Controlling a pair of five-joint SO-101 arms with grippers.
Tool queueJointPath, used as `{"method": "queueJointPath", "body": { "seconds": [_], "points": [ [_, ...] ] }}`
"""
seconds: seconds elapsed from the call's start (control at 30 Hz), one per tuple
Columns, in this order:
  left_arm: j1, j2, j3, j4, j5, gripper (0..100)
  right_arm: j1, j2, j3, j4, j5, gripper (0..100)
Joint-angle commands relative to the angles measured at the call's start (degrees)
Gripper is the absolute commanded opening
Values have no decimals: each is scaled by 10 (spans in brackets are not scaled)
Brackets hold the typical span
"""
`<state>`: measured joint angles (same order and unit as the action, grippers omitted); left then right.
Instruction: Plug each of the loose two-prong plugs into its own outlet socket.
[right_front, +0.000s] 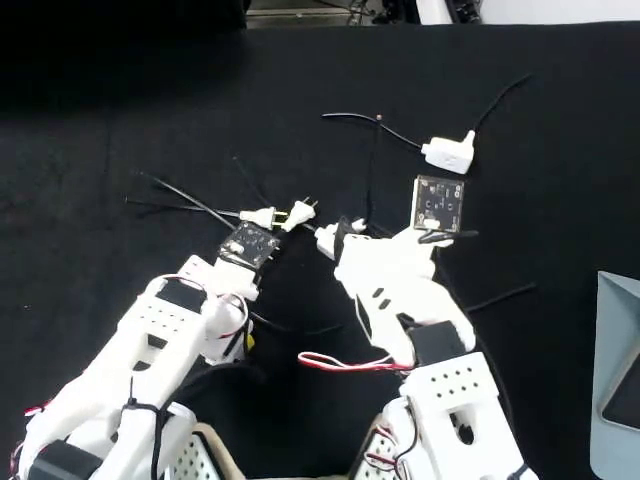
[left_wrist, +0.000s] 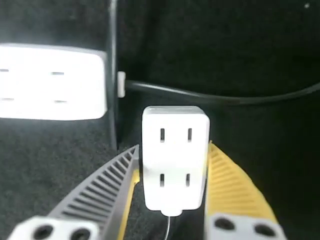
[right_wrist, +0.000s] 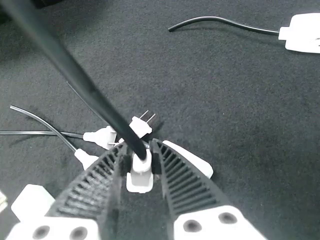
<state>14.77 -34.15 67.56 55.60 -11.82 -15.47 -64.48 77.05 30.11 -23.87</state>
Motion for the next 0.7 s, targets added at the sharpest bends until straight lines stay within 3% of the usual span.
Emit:
{"method": "queueJointPath", "body": {
  "seconds": [0.0, 0.23, 0.4, 0.5, 0.67],
  "points": [
    [8, -13, -33, -17, 4, 188, -4, -10, -6, -9, -4, 12],
    [3, 4, -20, -124, -4, 199, -4, -13, -6, -3, -2, 12],
    [-5, 6, -21, -113, -28, 317, -7, -14, -9, 21, 39, 12],
    [-27, -21, -21, -111, -33, 332, -7, -14, -7, 28, 68, 12],
    [-54, -130, -43, 0, -33, 334, -31, -14, -32, 79, 95, 12]
  ]
}}
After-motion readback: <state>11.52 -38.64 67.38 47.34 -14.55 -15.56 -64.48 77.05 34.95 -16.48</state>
